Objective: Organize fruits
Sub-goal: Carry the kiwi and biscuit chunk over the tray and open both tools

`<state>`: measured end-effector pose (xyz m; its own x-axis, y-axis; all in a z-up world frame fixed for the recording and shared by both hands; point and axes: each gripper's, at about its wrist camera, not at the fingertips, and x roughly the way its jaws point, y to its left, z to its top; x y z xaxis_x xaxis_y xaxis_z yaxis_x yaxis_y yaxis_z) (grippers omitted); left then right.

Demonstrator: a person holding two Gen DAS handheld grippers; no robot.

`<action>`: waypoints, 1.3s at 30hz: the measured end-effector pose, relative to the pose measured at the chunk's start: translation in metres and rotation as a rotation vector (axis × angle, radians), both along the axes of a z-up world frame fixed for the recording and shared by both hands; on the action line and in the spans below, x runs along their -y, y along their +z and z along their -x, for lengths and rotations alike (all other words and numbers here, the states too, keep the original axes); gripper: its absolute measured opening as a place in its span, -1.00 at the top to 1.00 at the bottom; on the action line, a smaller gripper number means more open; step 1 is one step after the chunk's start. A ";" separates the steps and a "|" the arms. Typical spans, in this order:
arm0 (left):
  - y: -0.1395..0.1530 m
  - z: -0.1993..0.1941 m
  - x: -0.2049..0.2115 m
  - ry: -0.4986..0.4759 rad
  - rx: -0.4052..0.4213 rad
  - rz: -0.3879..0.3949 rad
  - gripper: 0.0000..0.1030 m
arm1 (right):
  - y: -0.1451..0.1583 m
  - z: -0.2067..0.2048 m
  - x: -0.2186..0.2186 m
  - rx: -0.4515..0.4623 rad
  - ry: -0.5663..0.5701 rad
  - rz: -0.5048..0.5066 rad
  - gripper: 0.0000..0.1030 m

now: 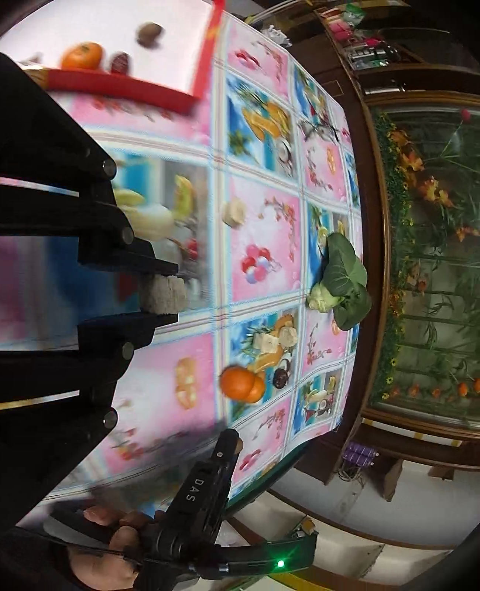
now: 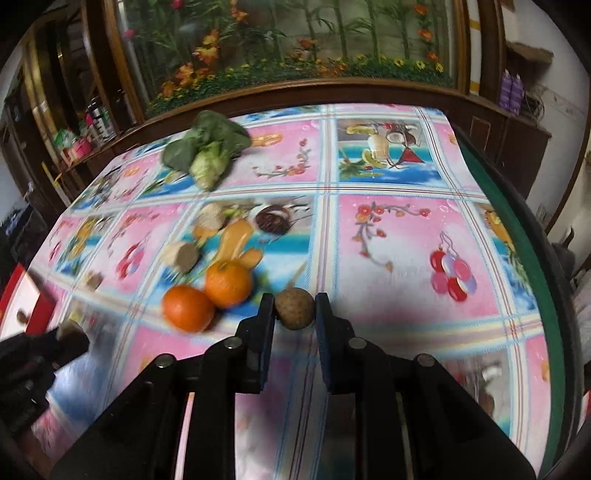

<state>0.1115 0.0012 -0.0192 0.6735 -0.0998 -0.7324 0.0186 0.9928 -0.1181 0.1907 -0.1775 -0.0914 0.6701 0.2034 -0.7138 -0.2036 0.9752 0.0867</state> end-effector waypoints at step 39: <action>-0.001 0.119 -0.212 0.490 -0.029 0.016 0.68 | 0.029 0.136 -0.281 0.058 0.541 -0.012 0.54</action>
